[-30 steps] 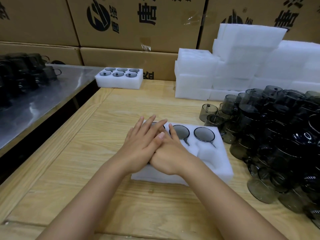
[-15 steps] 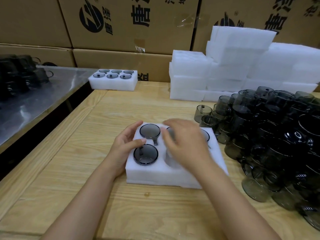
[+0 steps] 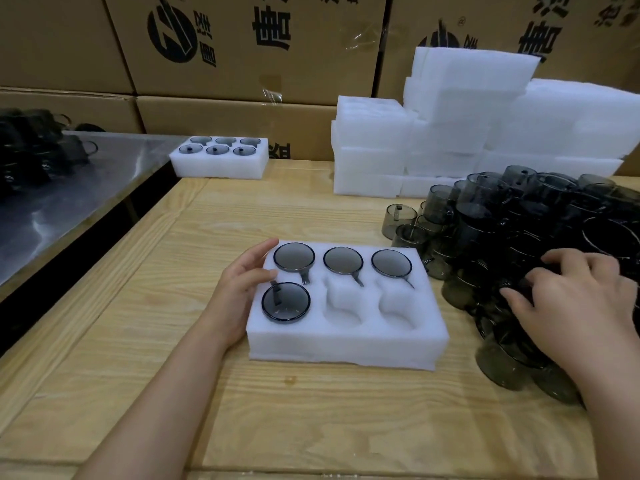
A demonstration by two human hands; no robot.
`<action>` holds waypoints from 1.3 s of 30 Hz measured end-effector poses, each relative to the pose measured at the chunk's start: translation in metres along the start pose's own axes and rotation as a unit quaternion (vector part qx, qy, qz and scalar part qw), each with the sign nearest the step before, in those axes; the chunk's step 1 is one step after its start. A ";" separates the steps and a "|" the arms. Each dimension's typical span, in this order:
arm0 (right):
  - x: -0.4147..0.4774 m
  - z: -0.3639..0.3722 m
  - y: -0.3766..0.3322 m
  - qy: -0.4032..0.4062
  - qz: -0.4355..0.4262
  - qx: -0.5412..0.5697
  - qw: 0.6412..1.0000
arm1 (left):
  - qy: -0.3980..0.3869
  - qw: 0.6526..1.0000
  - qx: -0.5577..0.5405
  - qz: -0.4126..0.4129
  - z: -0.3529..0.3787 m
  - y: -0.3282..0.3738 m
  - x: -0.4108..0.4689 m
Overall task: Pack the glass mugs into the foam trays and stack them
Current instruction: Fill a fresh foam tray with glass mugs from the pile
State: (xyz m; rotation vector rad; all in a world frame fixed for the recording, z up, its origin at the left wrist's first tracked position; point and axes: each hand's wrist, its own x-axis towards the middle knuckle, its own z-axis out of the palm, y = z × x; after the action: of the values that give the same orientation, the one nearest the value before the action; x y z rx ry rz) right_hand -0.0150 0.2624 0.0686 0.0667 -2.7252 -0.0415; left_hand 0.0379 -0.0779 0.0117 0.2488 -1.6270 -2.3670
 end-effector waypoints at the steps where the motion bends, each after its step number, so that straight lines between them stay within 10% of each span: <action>1: 0.000 0.002 -0.001 0.006 -0.002 -0.003 1.000 | 0.001 1.000 0.000 0.000 0.000 0.000 0.000; 8: -0.008 -0.007 -0.030 0.087 -0.033 0.124 0.988 | 0.008 1.000 -0.007 -0.017 0.002 0.003 -0.003; 15: -0.008 -0.027 -0.119 0.032 -0.112 0.469 0.875 | -0.042 0.999 0.005 -0.013 0.000 0.003 -0.007; 25: -0.010 -0.011 -0.135 -0.149 -0.190 0.499 0.832 | -0.098 0.959 0.259 0.054 -0.004 0.004 -0.007; 32: -0.018 -0.008 -0.131 -0.134 -0.191 0.488 0.841 | -0.069 0.922 0.352 0.146 0.009 0.022 -0.011; 39: -0.016 -0.009 -0.133 -0.110 -0.245 0.418 0.868 | -0.202 0.907 0.355 0.104 0.053 0.035 -0.016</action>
State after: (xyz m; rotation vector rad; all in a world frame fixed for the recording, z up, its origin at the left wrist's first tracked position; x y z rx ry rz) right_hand 0.0083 0.1308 0.0654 1.0455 -2.6423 1.0382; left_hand 0.0418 -0.0377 0.0636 -0.3022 -2.5203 -1.6452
